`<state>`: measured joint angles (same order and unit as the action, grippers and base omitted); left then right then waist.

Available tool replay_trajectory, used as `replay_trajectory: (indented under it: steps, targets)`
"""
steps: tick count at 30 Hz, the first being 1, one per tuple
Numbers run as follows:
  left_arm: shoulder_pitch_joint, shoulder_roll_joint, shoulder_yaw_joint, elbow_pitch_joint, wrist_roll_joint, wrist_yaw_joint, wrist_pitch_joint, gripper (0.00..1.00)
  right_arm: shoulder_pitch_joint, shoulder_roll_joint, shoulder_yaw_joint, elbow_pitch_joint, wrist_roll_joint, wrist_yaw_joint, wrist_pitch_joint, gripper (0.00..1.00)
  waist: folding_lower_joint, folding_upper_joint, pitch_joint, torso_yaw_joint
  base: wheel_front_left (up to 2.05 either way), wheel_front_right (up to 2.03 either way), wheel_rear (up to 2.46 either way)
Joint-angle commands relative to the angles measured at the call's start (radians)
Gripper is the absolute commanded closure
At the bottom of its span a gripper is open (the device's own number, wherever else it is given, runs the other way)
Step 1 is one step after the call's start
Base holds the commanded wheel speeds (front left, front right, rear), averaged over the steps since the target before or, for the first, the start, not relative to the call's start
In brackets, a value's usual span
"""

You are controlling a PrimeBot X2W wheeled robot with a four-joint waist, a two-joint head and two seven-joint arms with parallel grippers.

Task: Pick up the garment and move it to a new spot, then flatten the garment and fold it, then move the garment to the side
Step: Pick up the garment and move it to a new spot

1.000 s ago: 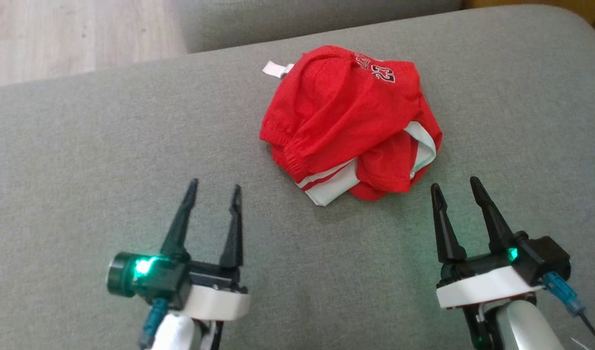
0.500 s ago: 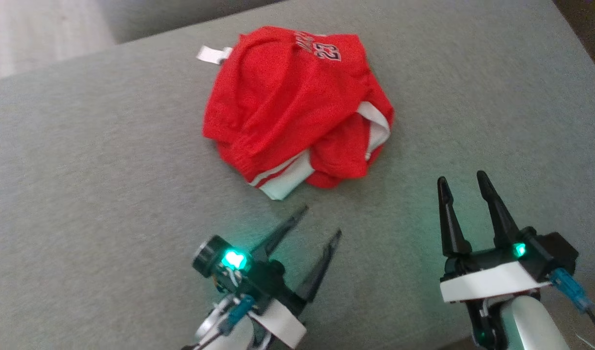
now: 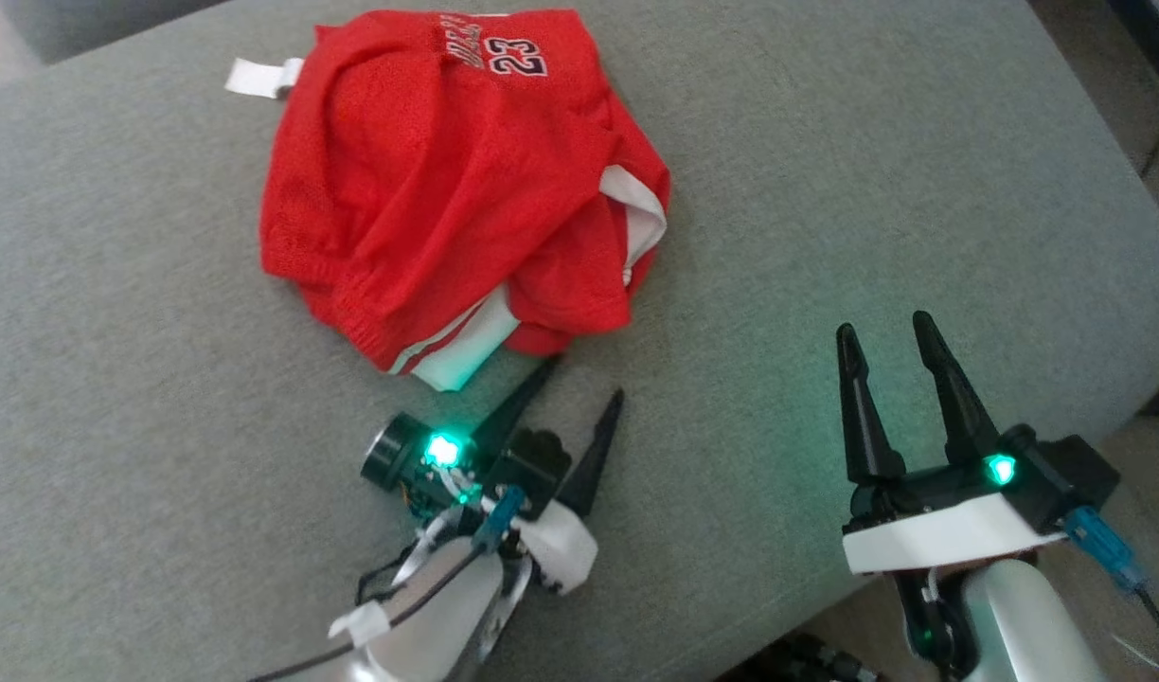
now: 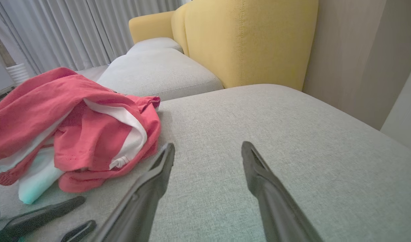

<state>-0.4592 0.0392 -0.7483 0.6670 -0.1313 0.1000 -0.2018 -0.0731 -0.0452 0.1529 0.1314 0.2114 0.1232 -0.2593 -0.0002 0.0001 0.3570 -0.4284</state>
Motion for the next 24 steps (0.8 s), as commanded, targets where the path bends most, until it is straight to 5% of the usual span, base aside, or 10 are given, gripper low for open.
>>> replay_trajectory:
  steps: [1, 8, 15, 16, 17, 24]
  targets:
    - [-0.071, 0.011, 0.031, 0.049, -0.035, 0.046, 0.029, 0.0, -0.028, -0.005, 0.025, -0.032, 0.007, 0.008, -0.002, 0.0, 0.0002, -0.0001, 0.015, -0.018, 0.0, 0.0, 0.0]
    - [-0.165, 0.011, 0.025, 0.116, -0.184, 0.168, 0.04, 0.0, -0.029, -0.005, 0.041, -0.029, -0.002, 0.008, -0.002, 0.0, 0.0002, -0.0001, 0.017, -0.022, 0.0, 0.0, 0.0]
    - [-0.254, 0.011, -0.009, 0.143, -0.3, 0.185, -0.023, 0.02, -0.036, -0.005, 0.055, -0.026, -0.01, 0.008, -0.002, 0.0, 0.0002, -0.0001, 0.014, -0.014, 0.0, 0.0, 0.0]
    - [-0.262, 0.011, -0.016, 0.148, -0.311, 0.179, -0.031, 0.87, -0.037, -0.005, 0.057, -0.026, -0.01, 0.008, -0.002, 0.0, 0.0002, -0.0001, 0.014, -0.014, 0.0, 0.0, 0.0]
    - [-0.269, 0.011, -0.025, 0.155, -0.321, 0.171, -0.036, 1.0, -0.037, -0.005, 0.059, -0.026, -0.01, 0.008, -0.002, 0.0, 0.0002, -0.0001, 0.013, -0.013, 0.0, 0.0, 0.0]
    - [-0.305, 0.011, -0.078, 0.125, -0.34, 0.133, -0.058, 1.0, -0.027, -0.005, 0.048, -0.021, -0.015, 0.008, -0.002, 0.0, 0.0002, -0.0001, -0.009, 0.008, 0.0, 0.0, 0.0]
